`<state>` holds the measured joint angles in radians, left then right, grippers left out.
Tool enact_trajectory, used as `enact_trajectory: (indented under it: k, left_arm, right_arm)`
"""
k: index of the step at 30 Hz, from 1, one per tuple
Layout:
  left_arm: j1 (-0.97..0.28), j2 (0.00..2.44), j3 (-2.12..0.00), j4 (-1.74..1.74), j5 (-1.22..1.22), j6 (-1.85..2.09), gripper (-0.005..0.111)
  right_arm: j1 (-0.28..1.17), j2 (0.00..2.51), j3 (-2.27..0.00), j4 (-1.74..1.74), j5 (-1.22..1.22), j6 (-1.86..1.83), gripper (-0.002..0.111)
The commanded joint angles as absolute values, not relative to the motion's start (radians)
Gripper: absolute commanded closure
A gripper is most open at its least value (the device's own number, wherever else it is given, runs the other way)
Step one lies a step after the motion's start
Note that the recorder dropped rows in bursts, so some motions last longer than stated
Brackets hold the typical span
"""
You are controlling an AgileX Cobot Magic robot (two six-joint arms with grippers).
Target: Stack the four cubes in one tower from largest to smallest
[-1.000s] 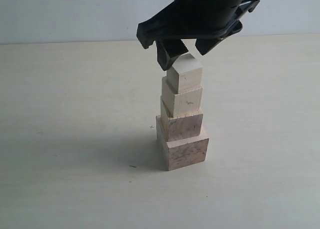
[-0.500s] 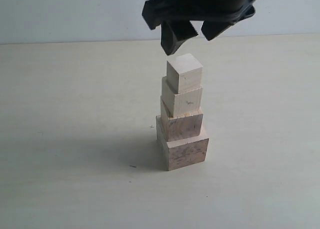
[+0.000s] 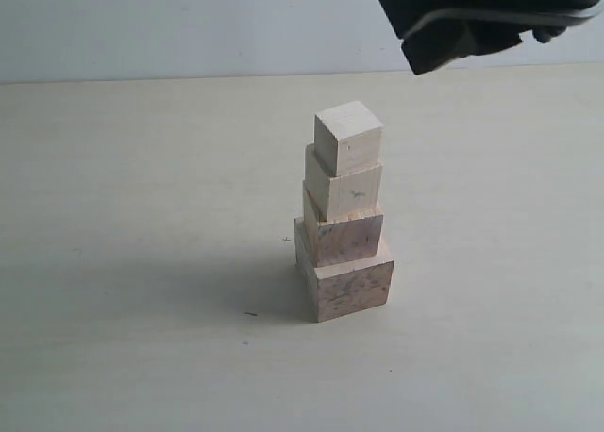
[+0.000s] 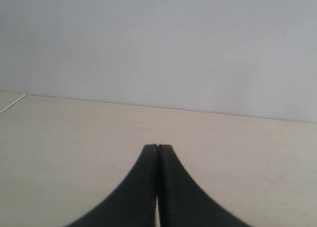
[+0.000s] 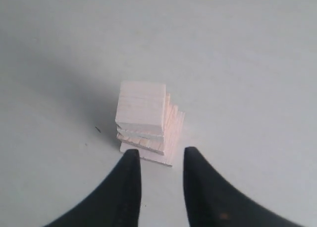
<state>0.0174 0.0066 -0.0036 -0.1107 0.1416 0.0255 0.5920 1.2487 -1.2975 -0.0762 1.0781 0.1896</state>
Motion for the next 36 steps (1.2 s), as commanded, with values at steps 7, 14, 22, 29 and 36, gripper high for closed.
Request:
enact_trajectory:
  k: [7, 14, 22, 29, 36]
  left_arm:
    - [0.011, 0.000, 0.000, -0.116, 0.141, 0.024, 0.107]
    - [0.011, 0.000, 0.000, -0.116, 0.141, 0.024, 0.107]
    - [0.011, 0.000, 0.000, -0.116, 0.141, 0.024, 0.107]
    - [0.011, 0.000, 0.000, -0.116, 0.141, 0.024, 0.107]
    - [0.011, 0.000, 0.000, -0.116, 0.141, 0.024, 0.107]
  right_arm:
    - [0.594, 1.205, -1.119, -0.051, 0.931, 0.196, 0.108]
    - [0.594, 1.205, -1.113, -0.053, 0.914, 0.194, 0.108]
    - [0.594, 1.207, -1.113, -0.062, 0.904, 0.186, 0.108]
    - [0.594, 1.240, -1.113, -0.062, 0.886, 0.186, 0.108]
    - [0.594, 1.252, -1.113, 0.027, 0.891, 0.134, 0.108]
